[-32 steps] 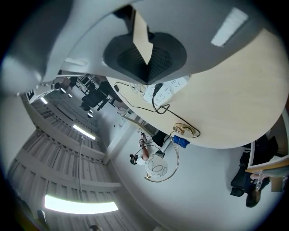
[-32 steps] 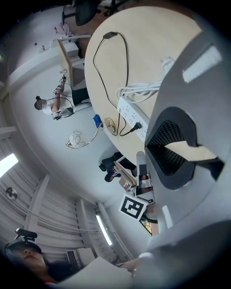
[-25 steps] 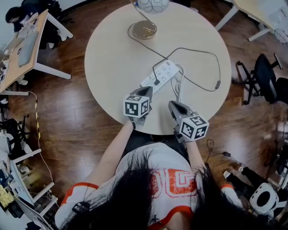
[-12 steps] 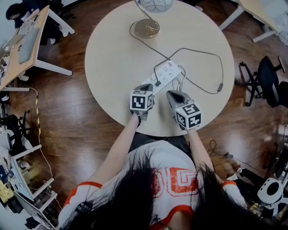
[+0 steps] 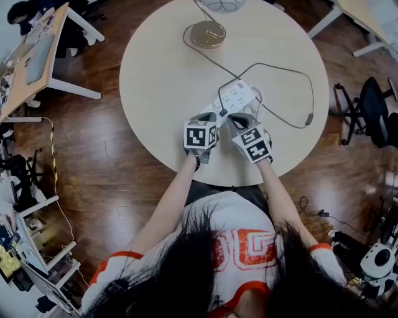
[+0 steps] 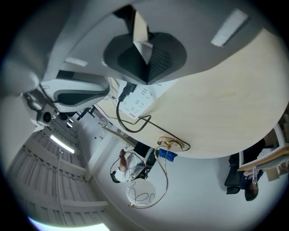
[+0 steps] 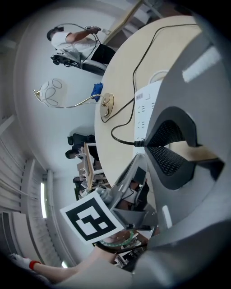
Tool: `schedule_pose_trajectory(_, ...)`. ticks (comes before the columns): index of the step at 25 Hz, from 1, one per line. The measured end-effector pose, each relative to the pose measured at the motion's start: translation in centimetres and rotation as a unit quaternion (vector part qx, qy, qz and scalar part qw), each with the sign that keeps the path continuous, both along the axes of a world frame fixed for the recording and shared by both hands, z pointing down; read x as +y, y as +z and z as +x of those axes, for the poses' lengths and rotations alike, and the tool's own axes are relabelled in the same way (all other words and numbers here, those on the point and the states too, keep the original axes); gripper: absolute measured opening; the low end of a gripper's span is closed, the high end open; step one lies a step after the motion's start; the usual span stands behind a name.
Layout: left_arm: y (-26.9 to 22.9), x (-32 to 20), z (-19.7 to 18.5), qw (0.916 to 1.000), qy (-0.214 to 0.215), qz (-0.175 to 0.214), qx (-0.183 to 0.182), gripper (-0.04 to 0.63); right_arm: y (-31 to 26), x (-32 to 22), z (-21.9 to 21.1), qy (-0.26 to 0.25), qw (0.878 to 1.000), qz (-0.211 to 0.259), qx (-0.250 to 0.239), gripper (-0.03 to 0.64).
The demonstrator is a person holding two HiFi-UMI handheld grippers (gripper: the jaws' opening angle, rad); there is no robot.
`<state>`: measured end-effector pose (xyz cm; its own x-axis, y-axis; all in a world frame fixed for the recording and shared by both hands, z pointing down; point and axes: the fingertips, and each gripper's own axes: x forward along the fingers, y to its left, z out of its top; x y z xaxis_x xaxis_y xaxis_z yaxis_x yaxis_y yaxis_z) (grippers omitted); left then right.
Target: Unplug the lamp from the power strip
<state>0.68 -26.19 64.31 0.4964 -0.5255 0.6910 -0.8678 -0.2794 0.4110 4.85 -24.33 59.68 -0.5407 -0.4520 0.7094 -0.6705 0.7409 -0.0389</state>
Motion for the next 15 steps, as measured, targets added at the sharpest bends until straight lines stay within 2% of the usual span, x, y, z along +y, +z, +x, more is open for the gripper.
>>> schedule_pose_trajectory(4,0.0,0.1,0.1,0.9997,0.0,-0.023,0.005,0.0,0.5,-1.1,-0.7,-0.004,1.0,0.002,0.022,0.015)
schedule_pose_trajectory(5,0.0,0.1,0.1,0.9996,0.0,-0.027,0.008,0.0,0.7,-1.2,-0.9,-0.002,1.0,-0.009,0.02,0.12)
schedule_pose_trajectory(6,0.0,0.1,0.2,0.9995,0.0,-0.03,0.013,0.0,0.9,-1.3,-1.1,0.001,1.0,-0.022,0.018,0.169)
schedule_pose_trajectory(8,0.0,0.0,0.3,0.9992,-0.002,-0.034,0.022,0.0,1.2,-1.6,-1.2,0.006,0.999,-0.031,0.024,0.158)
schedule_pose_trajectory(10,-0.1,0.0,0.5,0.999,-0.002,-0.036,0.025,0.0,1.4,-2.0,-1.2,0.0,0.999,-0.019,0.043,0.119)
schedule_pose_trajectory(15,-0.2,0.1,0.7,0.9995,0.004,-0.03,0.013,0.0,2.4,-2.0,-1.7,-0.016,0.997,-0.02,0.072,0.095)
